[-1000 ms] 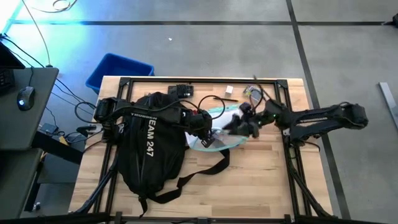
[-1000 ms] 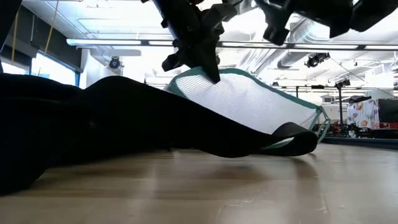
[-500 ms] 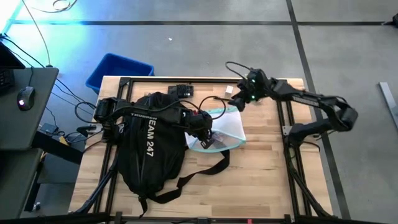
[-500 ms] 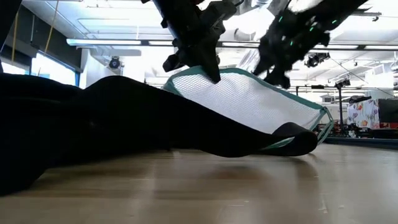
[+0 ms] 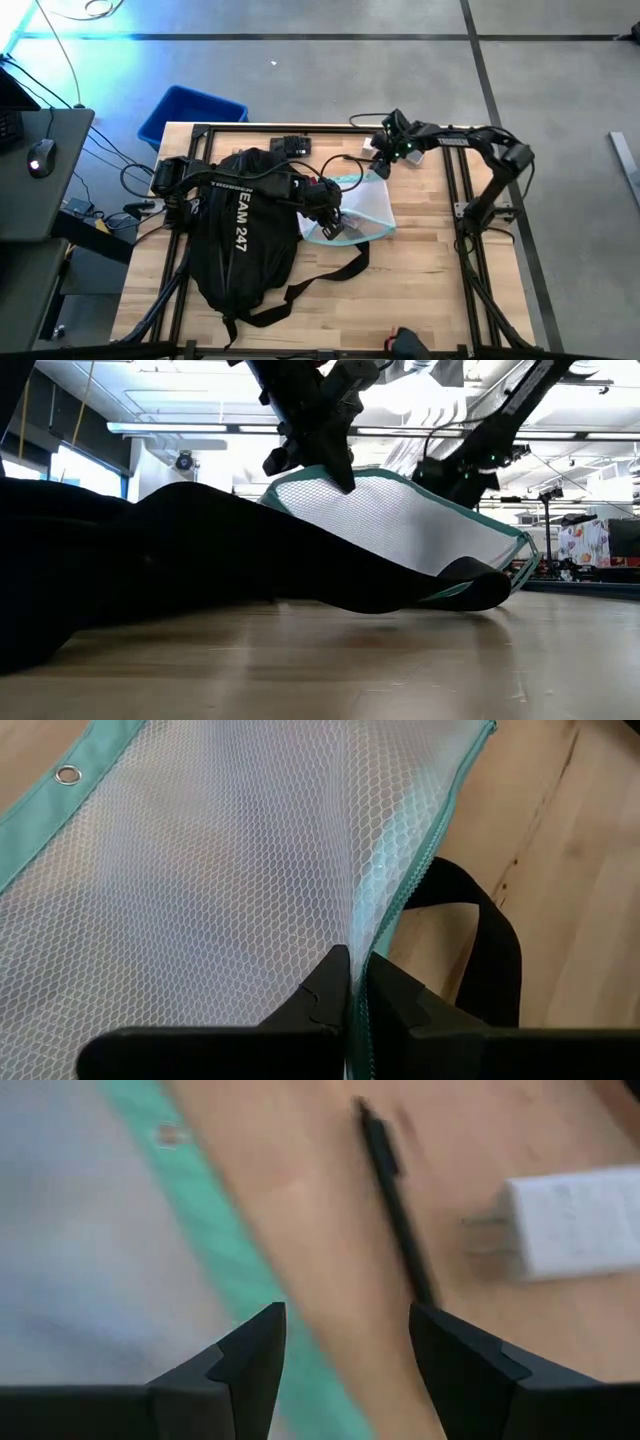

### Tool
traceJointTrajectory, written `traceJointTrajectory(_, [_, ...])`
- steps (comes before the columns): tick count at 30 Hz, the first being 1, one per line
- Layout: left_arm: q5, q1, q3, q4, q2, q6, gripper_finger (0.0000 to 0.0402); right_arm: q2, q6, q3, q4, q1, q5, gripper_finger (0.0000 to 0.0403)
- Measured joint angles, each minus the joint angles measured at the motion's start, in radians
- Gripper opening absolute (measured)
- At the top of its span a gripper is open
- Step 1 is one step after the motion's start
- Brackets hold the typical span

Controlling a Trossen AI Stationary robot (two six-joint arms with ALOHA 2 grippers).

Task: Unpack backpack
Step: Put the black pen into the transparent zip bag

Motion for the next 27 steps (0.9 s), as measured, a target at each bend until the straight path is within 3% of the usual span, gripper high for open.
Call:
traceJointTrajectory(8, [0.000, 0.000, 0.000, 0.000, 0.000, 0.014, 0.0000, 0.039, -0.075, -0.002, 0.088, -0.022, -0.021, 0.0195])
traceJointTrajectory(17, [0.017, 0.013, 0.000, -0.001, 0.000, 0.019, 0.0000, 0.029, -0.067, -0.126, 0.252, -0.017, 0.033, 0.0188])
traceJointTrajectory(22, [0.024, 0.019, 0.000, 0.000, 0.000, 0.018, 0.0000, 0.022, -0.080, -0.149, 0.275, 0.013, 0.150, 0.0136])
traceJointTrajectory(27, [0.025, 0.019, 0.000, 0.002, 0.000, 0.018, 0.0000, 0.022, -0.105, -0.150, 0.273, 0.030, 0.185, 0.0070])
